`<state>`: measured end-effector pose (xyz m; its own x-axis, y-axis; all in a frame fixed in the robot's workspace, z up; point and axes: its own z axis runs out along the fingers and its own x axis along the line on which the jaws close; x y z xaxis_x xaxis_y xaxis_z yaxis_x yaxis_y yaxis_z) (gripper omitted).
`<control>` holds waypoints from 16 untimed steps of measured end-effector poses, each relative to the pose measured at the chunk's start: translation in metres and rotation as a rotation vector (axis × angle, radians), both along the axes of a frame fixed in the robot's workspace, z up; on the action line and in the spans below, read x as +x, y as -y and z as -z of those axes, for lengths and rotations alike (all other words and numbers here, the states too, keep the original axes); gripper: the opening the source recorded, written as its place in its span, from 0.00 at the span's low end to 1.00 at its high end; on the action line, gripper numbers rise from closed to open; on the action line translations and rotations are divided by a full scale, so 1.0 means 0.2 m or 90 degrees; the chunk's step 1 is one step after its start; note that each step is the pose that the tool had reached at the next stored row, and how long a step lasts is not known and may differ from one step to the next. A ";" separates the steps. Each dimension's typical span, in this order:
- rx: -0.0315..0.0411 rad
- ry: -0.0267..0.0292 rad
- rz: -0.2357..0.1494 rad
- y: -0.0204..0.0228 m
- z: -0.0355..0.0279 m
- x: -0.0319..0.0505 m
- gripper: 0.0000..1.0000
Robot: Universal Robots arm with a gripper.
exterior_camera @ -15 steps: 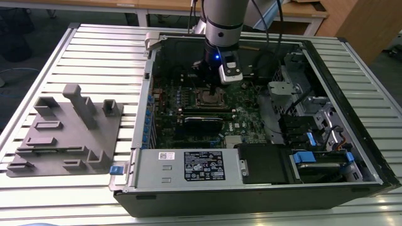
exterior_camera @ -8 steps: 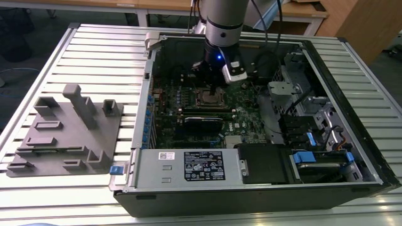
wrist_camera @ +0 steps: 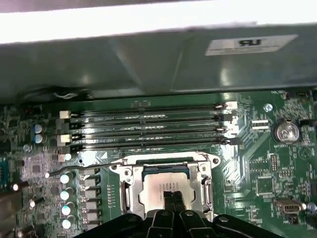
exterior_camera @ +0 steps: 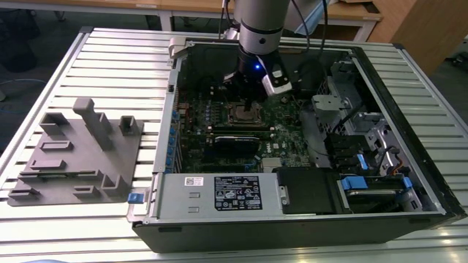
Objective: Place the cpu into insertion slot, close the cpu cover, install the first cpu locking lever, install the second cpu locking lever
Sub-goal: 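Close the cpu cover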
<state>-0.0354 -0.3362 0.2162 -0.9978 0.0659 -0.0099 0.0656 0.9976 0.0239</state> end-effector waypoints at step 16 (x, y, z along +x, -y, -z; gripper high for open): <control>-0.0002 0.0057 -0.003 0.003 0.009 -0.088 0.11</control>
